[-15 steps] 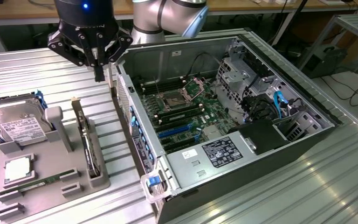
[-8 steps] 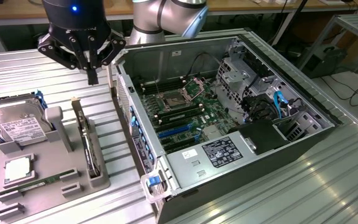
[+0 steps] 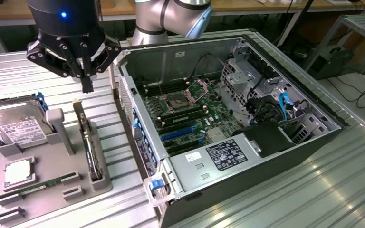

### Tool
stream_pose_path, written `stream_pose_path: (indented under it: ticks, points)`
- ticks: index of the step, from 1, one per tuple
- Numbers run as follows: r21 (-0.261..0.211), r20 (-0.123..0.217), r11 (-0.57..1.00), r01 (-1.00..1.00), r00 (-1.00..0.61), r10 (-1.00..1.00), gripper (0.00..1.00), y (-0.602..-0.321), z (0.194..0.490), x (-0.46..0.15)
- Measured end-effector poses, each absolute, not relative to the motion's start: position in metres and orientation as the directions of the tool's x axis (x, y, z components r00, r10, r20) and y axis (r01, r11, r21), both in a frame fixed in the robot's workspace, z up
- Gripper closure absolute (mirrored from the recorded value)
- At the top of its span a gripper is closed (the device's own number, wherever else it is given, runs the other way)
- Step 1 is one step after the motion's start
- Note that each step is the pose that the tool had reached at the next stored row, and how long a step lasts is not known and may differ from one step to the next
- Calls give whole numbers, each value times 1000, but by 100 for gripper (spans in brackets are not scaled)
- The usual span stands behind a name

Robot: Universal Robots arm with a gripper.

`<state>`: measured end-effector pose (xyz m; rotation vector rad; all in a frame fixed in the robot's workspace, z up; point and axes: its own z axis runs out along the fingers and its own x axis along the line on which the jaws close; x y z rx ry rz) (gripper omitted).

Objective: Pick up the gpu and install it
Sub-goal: 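Reach for the gpu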

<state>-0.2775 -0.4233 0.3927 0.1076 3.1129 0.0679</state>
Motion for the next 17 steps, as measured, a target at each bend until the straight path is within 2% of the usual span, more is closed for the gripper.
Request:
stream_pose_path:
  ticks: [17]
  points:
    - [45, -24, 997, 65, -997, 66, 89, -441, 391, -305]
